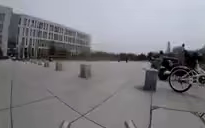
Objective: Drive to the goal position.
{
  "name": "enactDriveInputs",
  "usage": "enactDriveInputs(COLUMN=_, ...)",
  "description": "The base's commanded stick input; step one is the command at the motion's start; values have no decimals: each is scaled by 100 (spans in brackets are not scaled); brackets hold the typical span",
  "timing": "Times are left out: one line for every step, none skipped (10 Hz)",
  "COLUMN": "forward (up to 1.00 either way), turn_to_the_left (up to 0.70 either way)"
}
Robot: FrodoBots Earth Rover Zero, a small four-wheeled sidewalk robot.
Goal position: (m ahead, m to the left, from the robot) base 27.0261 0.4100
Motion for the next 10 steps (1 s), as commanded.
enactDriveInputs(forward=100, turn_to_the_left=-40)
enactDriveInputs(forward=100, turn_to_the_left=-40)
enactDriveInputs(forward=100, turn_to_the_left=-38)
enactDriveInputs(forward=100, turn_to_the_left=0)
enactDriveInputs(forward=100, turn_to_the_left=0)
enactDriveInputs(forward=100, turn_to_the_left=0)
enactDriveInputs(forward=100, turn_to_the_left=0)
enactDriveInputs(forward=100, turn_to_the_left=0)
enactDriveInputs(forward=100, turn_to_the_left=0)
enactDriveInputs(forward=100, turn_to_the_left=0)
